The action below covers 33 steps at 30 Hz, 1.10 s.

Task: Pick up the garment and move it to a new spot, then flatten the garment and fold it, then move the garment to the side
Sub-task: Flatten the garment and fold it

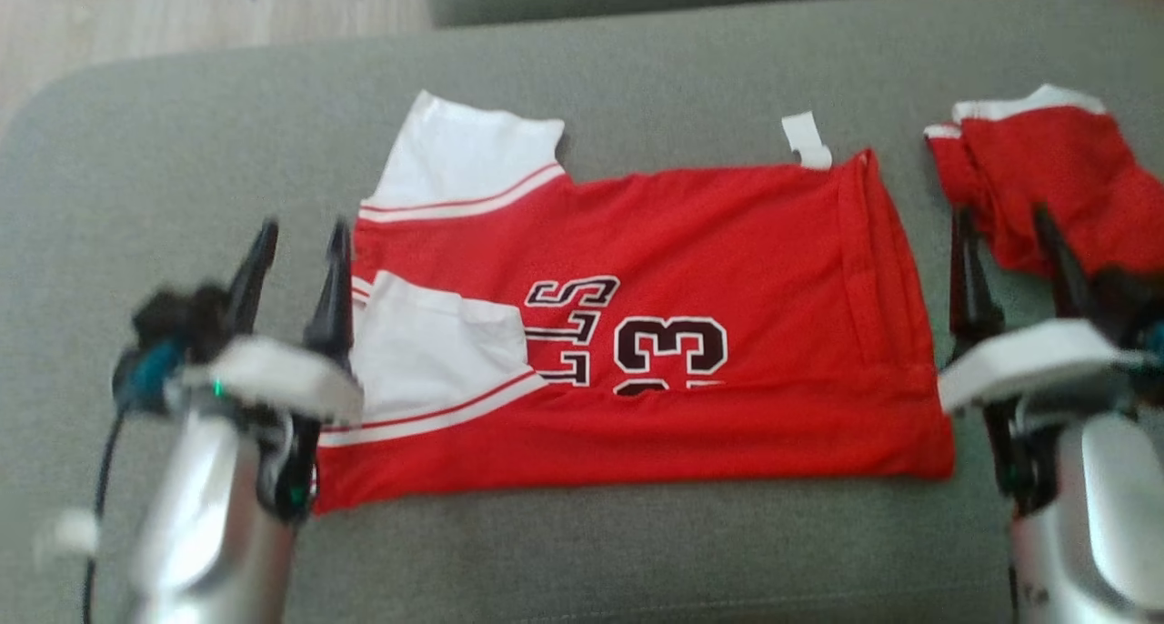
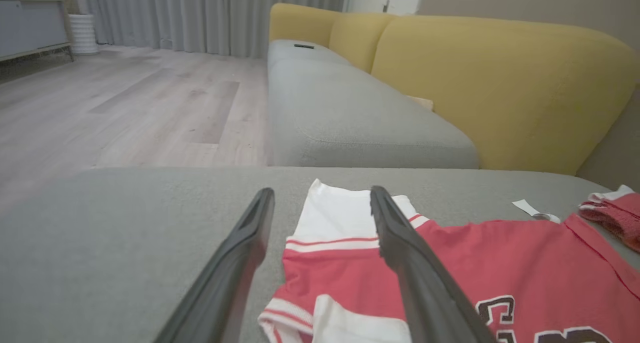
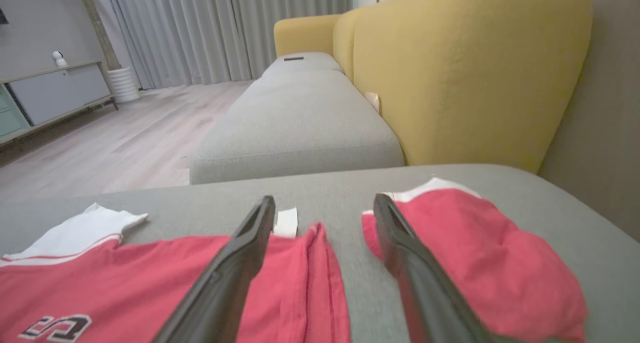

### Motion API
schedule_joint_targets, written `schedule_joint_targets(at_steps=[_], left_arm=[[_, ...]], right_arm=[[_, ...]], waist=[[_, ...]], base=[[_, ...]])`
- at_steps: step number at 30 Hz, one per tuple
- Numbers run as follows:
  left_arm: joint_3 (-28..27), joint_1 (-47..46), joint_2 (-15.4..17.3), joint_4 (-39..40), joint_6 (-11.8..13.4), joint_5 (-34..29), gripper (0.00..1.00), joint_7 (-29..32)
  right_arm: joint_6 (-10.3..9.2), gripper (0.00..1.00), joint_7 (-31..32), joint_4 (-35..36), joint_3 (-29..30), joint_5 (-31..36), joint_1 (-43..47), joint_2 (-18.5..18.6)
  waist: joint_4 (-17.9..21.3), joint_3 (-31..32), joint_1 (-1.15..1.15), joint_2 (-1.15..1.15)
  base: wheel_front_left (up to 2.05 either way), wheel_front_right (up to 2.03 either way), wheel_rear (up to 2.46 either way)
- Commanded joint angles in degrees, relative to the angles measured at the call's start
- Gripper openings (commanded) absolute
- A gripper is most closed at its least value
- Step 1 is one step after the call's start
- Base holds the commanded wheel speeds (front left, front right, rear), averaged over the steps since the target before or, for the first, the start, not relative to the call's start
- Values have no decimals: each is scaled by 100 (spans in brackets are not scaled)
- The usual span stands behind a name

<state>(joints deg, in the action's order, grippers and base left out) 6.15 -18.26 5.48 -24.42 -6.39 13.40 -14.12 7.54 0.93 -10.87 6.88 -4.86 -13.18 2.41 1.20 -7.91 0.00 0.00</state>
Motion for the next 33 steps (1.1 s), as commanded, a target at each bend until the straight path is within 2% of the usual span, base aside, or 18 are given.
schedule_joint_targets(at_steps=[1, 4, 8, 9, 13, 17, 22, 33], left_arm=[[-4, -771, 263, -12, -58, 99, 100, 221], [559, -1727, 625, -413, -103, 257, 100, 835], [1521, -2899, 1216, -827, -107, 1025, 100, 1646], [1521, -2899, 1216, -827, -107, 1025, 100, 1646], [2616, -3719, 1920, -1006, -108, 1762, 100, 2302], [3306, -4354, 2404, -1243, -109, 2322, 100, 2691], [3620, -4848, 2638, -1754, -109, 2936, 100, 2849], [4255, -5432, 2862, -2496, -109, 3354, 100, 2739]], right_arm=[[-5, 100, -5, 258, -219, 66, -416, 47], [-5, 100, 97, 318, -278, 148, -804, 50], [-5, 100, 207, 362, -434, 162, -1325, 99], [-5, 100, 207, 362, -434, 162, -1325, 99], [-5, 100, 257, 386, -643, 104, -1772, 188], [-5, 100, 317, 425, -822, 44, -2035, 288], [-5, 100, 364, 537, -938, -52, -2205, 337], [-5, 100, 405, 716, -1112, -31, -2431, 271]], waist=[[111, -380, 0, 0], [179, -707, 0, 0], [380, -1114, 0, 0], [380, -1114, 0, 0], [628, -1461, 0, 0], [822, -1749, 0, 0], [1008, -2028, 0, 0], [1258, -2433, 0, 0]], base=[[0, 0, 0], [0, 0, 0], [0, 0, 0], [0, 0, 0], [0, 0, 0], [0, 0, 0], [0, 0, 0], [0, 0, 0]])
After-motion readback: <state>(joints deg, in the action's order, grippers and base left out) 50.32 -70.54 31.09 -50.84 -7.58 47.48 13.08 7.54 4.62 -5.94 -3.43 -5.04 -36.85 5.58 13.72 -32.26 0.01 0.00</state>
